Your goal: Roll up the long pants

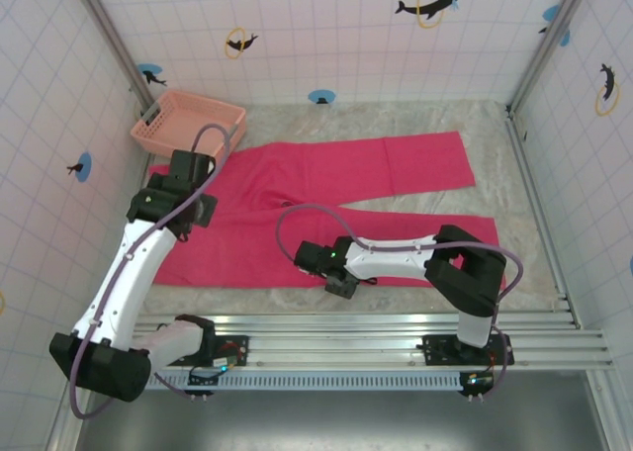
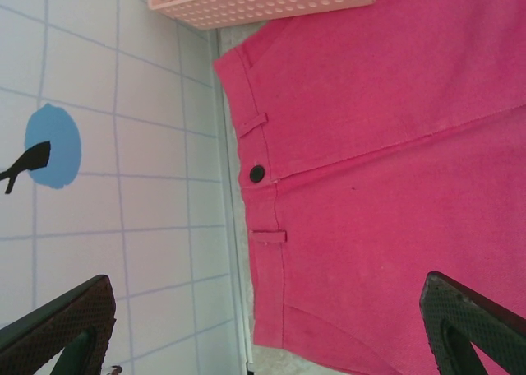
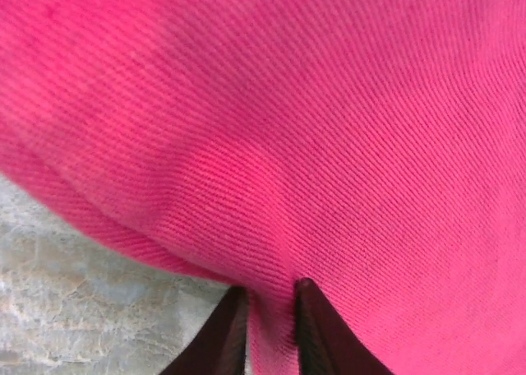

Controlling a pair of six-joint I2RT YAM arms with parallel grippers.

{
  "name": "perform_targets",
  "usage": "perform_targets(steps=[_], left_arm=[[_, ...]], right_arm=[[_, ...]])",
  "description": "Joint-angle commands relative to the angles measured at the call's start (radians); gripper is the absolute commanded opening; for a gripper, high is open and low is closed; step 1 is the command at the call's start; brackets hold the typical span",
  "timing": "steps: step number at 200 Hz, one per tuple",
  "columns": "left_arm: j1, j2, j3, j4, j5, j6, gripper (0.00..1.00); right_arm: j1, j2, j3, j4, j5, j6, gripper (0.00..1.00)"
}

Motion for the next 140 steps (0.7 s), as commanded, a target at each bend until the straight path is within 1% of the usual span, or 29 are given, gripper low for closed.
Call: perform_targets(steps=[1,11,26,45,74,104,140], left_arm=[[-0.040,-0.023,-0.039,0.007,-0.043,0.081,0.97],[-0.059,-0.026,-0.055,0.004,-0.041,0.101,0.98],[-0.082,-0.027,-0.075,-0.005,-0.022,0.110,0.97],[-0.091,-0.036,-0.088,-0.018,0.020,0.104,0.97],[-0.100,-0.031,-0.072,-0.042,0.116,0.079,0.98],[-0.118,0.010,-0.068,-0.051,0.206,0.084,0.97],[-0.143,0.090,-0.062,-0.063,0.310,0.099,0.97]], right_arm=[[-0.004,-0.030,0.003,-0.008,0.047,-0.031,0.09],[-0.005,-0.055,0.019,-0.031,0.054,-0.042,0.03],[-0.022,-0.097,0.066,-0.083,0.034,-0.061,0.00],[-0.063,-0.145,0.143,-0.161,-0.037,-0.089,0.00],[-0.165,-0.181,0.273,-0.251,-0.141,-0.124,0.00],[-0.295,-0.122,0.439,-0.323,-0.260,-0.137,0.00],[-0.393,-0.030,0.582,-0.342,-0.343,-0.134,0.00]])
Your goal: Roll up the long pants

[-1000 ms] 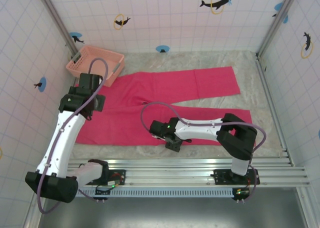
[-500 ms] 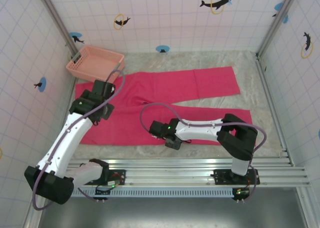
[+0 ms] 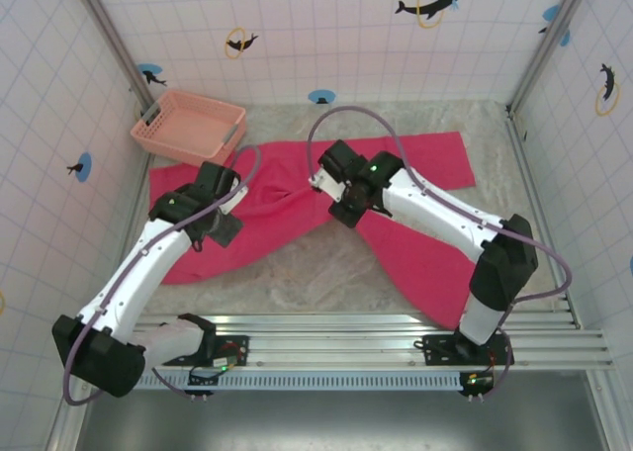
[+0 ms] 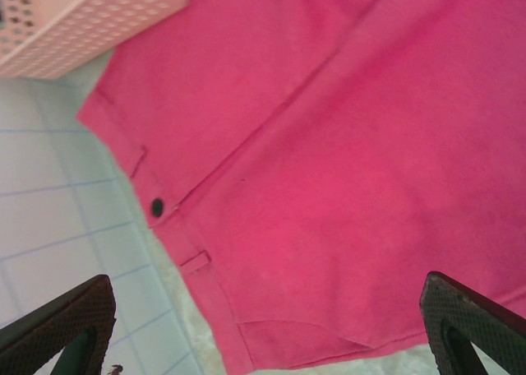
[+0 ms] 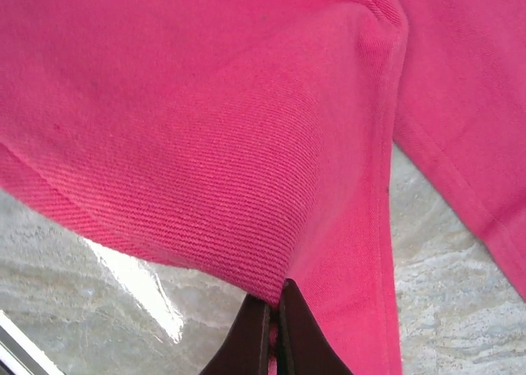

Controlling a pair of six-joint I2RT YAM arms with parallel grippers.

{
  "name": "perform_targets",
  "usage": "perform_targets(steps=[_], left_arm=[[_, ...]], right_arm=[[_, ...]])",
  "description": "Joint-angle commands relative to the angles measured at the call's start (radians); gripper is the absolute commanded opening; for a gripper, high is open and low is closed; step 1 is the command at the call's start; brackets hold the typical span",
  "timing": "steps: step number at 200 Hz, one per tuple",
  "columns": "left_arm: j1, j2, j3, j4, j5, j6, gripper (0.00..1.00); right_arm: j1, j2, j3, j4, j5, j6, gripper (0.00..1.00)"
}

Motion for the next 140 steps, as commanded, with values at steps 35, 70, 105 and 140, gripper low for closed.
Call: perform_targets(steps=[35,70,105,140], left_arm=[[-0.053,0.108,-0.007,-0.007,0.195,-0.025,0.98],[-0.142,0.097,-0.034,0.005,0.317,-0.063,0.98],[-0.202,0.137,-0.030,-0.002,0.324,-0.113,0.98],[-0.202,0.245,-0.015,0.005,0.344,-0.162,0.98]], right_arm=[[-0.090,0.120,0.156,-0.049,-0.158,0.013,0.00],[-0.128,0.168,0.198,-0.034,-0.224,0.051,0.00],[-0.160,0.185,0.207,-0.012,-0.272,0.075,0.00],[-0.184,0.172,0.200,-0.005,-0.307,0.075,0.00]])
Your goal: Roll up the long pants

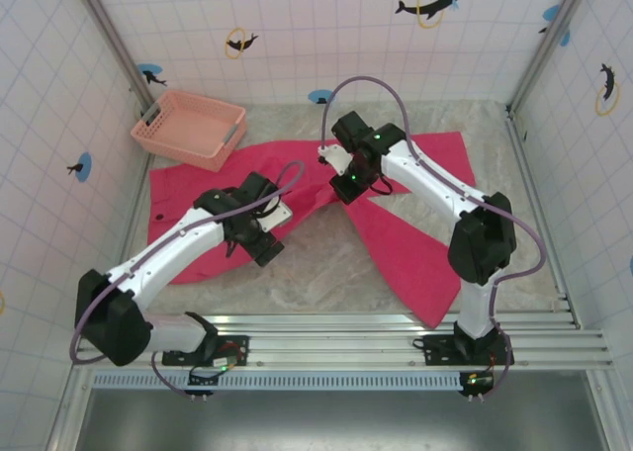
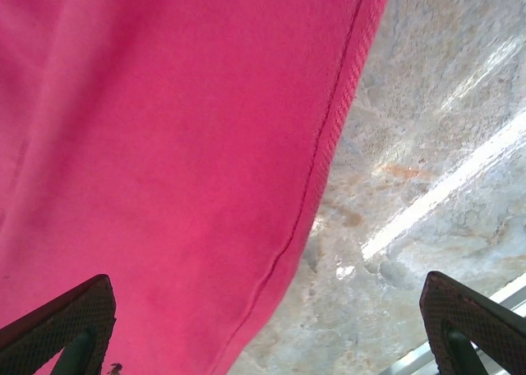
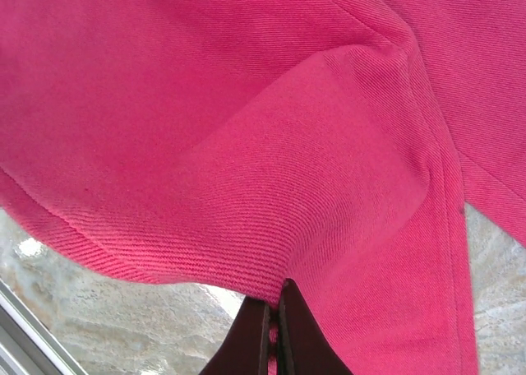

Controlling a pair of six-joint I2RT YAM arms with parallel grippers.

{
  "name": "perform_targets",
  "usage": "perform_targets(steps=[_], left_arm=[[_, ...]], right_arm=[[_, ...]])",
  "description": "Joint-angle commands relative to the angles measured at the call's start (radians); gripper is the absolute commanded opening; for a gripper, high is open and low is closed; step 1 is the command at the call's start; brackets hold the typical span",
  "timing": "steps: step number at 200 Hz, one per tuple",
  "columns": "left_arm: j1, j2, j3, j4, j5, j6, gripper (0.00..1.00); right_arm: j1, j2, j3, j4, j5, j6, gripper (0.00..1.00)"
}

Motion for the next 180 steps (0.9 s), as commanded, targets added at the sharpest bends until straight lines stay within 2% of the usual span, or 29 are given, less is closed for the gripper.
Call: perform_targets(steps=[1,25,46,57,77,81,90,95,97,127,142,180], left_arm=[[-0.001,0.070,0.012,-0.003,0.030,-0.061,0.98],[-0.001,0.129,0.004,0.019,0.011,-0.119,0.97],[-0.001,0.195,0.008,-0.004,-0.069,-0.206,0.97],[-0.001,0.221,0.019,-0.037,-0.122,-0.243,0.92],[0.000,0.237,0.033,-0.086,-0.184,-0.273,0.66],[-0.001,0.236,0.038,-0.090,-0.190,-0.274,0.58],[0.003,0.228,0.040,-0.093,-0.199,-0.273,0.19],[0.002,0.224,0.040,-0.100,-0.213,-0.280,0.03],[0.004,0.223,0.041,-0.103,-0.218,-0.281,0.00],[0.008,0.226,0.092,-0.186,-0.227,-0.304,0.00],[0.008,0.231,0.121,-0.230,-0.217,-0.323,0.00],[0.009,0.246,0.143,-0.412,-0.195,-0.349,0.00]], right_arm=[[-0.017,-0.001,0.032,0.021,-0.039,0.012,0.00],[-0.037,-0.013,0.020,0.030,-0.062,0.013,0.00],[-0.053,-0.020,0.013,0.037,-0.073,0.012,0.00],[-0.064,-0.029,0.002,0.037,-0.076,0.008,0.00],[-0.085,-0.047,-0.030,0.036,-0.087,-0.003,0.00],[-0.090,-0.051,-0.037,0.036,-0.089,-0.005,0.00],[-0.099,-0.059,-0.054,0.032,-0.094,-0.011,0.00],[-0.103,-0.063,-0.063,0.025,-0.096,-0.016,0.00],[-0.104,-0.063,-0.066,0.023,-0.095,-0.020,0.00],[-0.107,-0.079,-0.111,-0.055,-0.104,-0.066,0.00],[-0.100,-0.104,-0.170,-0.081,-0.145,-0.068,0.00],[-0.067,-0.204,-0.336,-0.141,-0.152,-0.051,0.00]])
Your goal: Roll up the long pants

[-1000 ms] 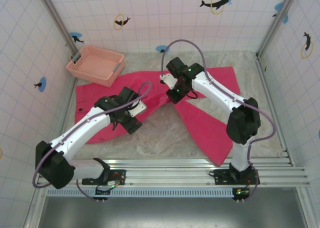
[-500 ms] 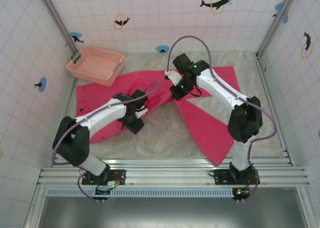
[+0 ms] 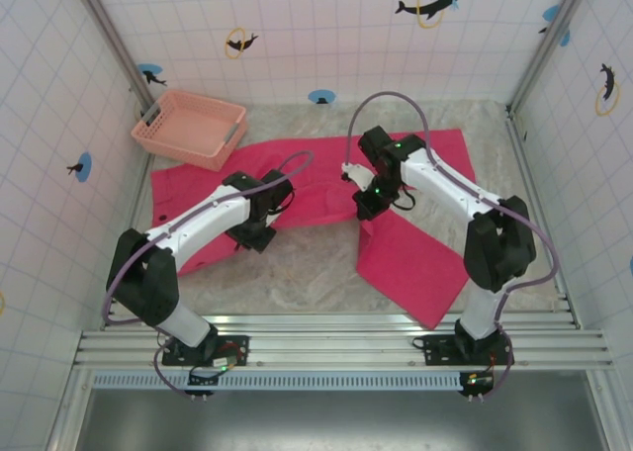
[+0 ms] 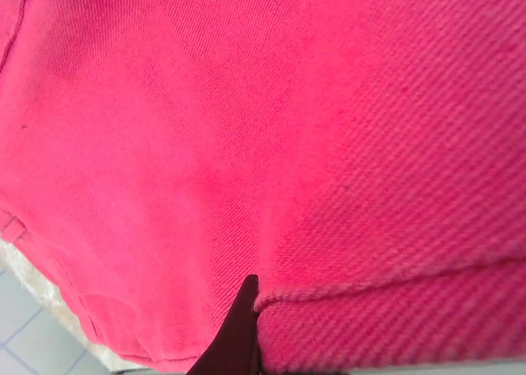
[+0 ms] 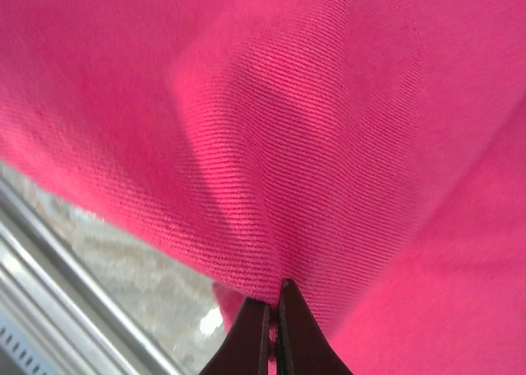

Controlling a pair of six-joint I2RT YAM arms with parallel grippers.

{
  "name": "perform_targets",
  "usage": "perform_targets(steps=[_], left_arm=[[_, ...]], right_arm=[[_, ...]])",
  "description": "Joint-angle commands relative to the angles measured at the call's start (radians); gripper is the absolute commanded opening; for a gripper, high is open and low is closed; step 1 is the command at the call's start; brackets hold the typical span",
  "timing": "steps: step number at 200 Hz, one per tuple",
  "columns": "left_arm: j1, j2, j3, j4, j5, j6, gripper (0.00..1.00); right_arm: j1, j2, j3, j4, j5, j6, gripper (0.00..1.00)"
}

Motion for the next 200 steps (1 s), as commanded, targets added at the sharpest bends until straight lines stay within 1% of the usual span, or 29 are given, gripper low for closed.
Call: perform_targets(steps=[1,16,26,44,76,92,111,122,136,156,169,180,189,200], left_arm=[[0.006,0.011,0.008,-0.200,-0.006,-0.046,0.00],[0.007,-0.026,-0.015,-0.249,0.009,-0.054,0.00],[0.007,-0.077,-0.034,-0.258,0.046,-0.070,0.00],[0.007,-0.168,-0.067,-0.282,0.084,-0.138,0.00],[0.009,-0.260,-0.093,-0.360,0.139,-0.216,0.00],[0.006,-0.313,-0.102,-0.388,0.141,-0.234,0.00],[0.006,-0.339,-0.108,-0.397,0.087,-0.233,0.00],[0.007,-0.313,-0.092,-0.393,0.061,-0.215,0.00],[0.007,-0.241,-0.024,-0.402,0.032,-0.194,0.00],[0.009,-0.118,0.139,-0.400,-0.025,-0.155,0.00],[0.016,-0.031,0.255,-0.382,-0.082,-0.105,0.00],[0.046,0.048,0.338,-0.362,-0.115,-0.057,0.00],[0.079,0.117,0.400,-0.343,-0.122,-0.015,0.00],[0.119,0.199,0.471,-0.319,-0.124,0.036,0.00]], right_arm=[[0.021,-0.090,-0.078,-0.100,-0.016,-0.003,0.00],[0.039,-0.119,-0.124,-0.135,-0.030,0.000,0.00],[0.051,-0.132,-0.141,-0.167,-0.046,-0.001,0.00],[0.074,-0.148,-0.156,-0.218,-0.055,0.001,0.00],[0.106,-0.144,-0.162,-0.328,-0.118,0.004,0.00],[0.121,-0.138,-0.173,-0.365,-0.135,0.004,0.00],[0.122,-0.128,-0.173,-0.375,-0.116,0.004,0.00],[0.107,-0.099,-0.140,-0.400,-0.116,-0.011,0.00],[0.079,-0.043,-0.035,-0.461,-0.087,-0.046,0.00],[0.030,0.058,0.154,-0.527,-0.025,-0.068,0.00],[-0.013,0.129,0.263,-0.531,-0.015,-0.058,0.00],[-0.041,0.199,0.371,-0.540,0.015,-0.051,0.00],[-0.054,0.254,0.460,-0.545,0.081,-0.042,0.00],[-0.072,0.341,0.582,-0.552,0.111,-0.036,0.00]])
